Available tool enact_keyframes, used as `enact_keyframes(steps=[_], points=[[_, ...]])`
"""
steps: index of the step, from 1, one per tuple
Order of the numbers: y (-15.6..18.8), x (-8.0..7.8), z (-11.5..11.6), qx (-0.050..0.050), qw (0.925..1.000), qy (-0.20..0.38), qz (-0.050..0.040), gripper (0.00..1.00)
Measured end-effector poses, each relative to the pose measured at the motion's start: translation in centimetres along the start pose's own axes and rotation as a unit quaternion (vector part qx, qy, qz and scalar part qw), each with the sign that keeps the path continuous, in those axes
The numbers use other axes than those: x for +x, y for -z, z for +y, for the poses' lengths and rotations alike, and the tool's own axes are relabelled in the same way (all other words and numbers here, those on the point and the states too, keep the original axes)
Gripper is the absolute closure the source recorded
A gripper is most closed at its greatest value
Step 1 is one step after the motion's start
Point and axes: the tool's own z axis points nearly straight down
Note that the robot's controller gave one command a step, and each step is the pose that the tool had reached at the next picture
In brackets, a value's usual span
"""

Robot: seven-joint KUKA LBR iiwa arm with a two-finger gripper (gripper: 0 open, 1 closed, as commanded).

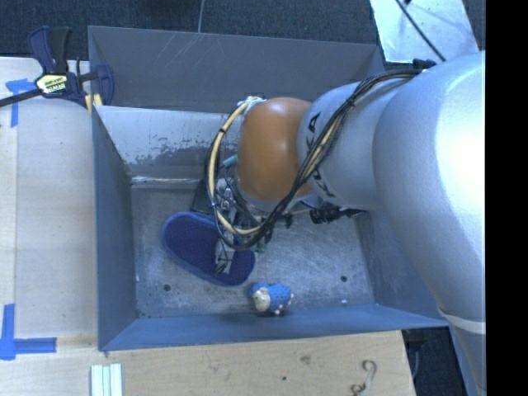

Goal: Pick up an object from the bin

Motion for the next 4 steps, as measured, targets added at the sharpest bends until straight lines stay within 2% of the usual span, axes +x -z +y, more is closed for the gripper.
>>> enact_keyframes(steps=[1, 2, 3, 4], points=[[0.1, -0.1, 0.0, 0.000, 1.0000, 0.000, -0.0011, 1.00], [0.3, 0.0, 0.0, 0.000, 1.0000, -0.001, -0.0016, 1.00], [4.7, -0.1, -0.1, 0.000, 1.0000, -0.001, -0.0037, 1.00], [11.4, -0.3, -0.1, -0.002, 1.0000, -0.002, -0.0070, 1.00]])
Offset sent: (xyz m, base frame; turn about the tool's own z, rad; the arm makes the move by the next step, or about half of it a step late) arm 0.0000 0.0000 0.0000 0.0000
